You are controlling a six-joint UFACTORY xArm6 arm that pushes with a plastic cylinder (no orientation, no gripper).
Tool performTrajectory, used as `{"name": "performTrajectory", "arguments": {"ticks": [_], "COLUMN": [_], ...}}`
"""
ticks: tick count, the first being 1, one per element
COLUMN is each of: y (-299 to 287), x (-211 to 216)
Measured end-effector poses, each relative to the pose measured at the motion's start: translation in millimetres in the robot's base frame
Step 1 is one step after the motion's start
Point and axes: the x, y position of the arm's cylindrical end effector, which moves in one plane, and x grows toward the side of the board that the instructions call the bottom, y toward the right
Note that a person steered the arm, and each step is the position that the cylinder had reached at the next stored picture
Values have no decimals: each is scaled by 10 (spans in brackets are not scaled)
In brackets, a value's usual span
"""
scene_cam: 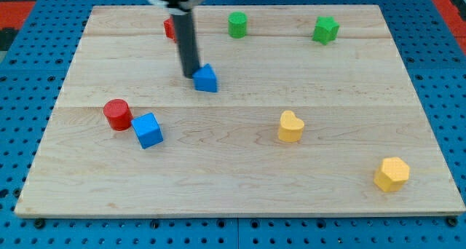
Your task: Move your arm towards the red circle
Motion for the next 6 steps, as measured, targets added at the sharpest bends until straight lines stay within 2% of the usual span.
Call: {"name": "performTrajectory", "arguments": {"ticks": [1,2,4,5,6], "y": [459,583,-851,-790,-1197], "x": [21,77,225,814,869]}}
